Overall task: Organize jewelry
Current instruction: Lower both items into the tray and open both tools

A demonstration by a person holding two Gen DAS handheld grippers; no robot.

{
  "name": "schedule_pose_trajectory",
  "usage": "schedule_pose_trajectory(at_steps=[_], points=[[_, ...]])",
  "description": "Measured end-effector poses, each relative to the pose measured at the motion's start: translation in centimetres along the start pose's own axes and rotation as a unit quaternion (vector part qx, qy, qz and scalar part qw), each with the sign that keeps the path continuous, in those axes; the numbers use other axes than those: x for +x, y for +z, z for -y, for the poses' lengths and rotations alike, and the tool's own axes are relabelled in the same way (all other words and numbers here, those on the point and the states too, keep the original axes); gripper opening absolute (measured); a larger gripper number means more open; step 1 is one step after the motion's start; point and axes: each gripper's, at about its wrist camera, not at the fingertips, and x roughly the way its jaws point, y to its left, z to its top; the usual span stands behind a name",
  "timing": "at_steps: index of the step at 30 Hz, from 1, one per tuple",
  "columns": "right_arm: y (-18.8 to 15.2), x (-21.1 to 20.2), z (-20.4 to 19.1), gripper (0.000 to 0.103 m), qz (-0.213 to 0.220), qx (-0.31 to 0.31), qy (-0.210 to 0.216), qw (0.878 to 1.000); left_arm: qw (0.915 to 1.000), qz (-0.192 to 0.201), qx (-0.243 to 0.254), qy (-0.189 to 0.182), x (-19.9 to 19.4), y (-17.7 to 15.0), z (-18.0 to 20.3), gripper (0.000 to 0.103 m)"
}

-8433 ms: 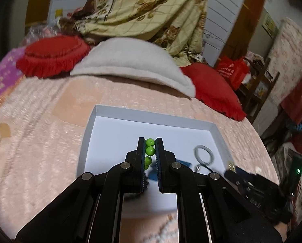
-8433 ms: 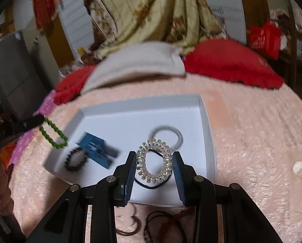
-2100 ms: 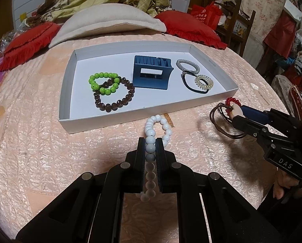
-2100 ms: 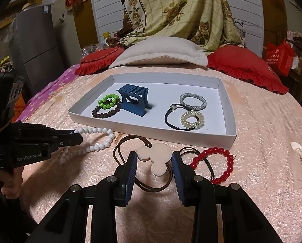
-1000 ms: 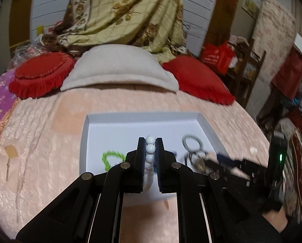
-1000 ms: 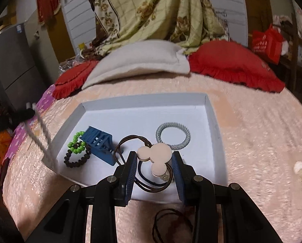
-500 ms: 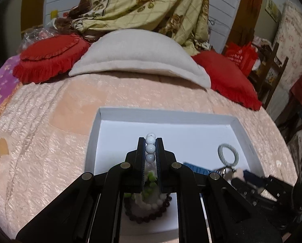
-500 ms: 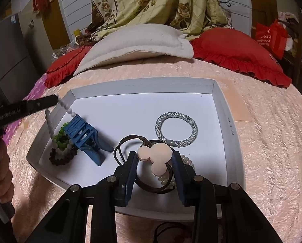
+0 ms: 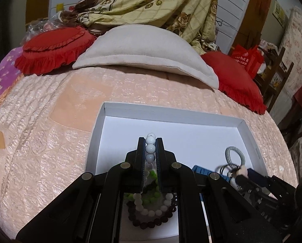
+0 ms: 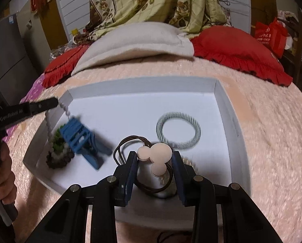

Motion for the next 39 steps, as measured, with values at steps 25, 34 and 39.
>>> schedule_pose_trajectory(at_steps=[25,34,39], points=[[3.8,1.9,-1.6,0.045,0.02,-0.004,-0.003,1.0,0.9994,0.017,-0.003,-0.031,0.8,2.0,1.4,0.051],[2.6,-1.9,-0.2,0.045,0.036,-0.006,-0.004,0.999,0.9995,0.014,0.027,-0.007,-0.2,0.2,2.5,0.055],[0.3,-5.8,0.9,0.045,0.057,-0.005,-0.004,0.998,0.9988,0.018,0.045,-0.007,-2.6,-1.7,3.4,0.057]])
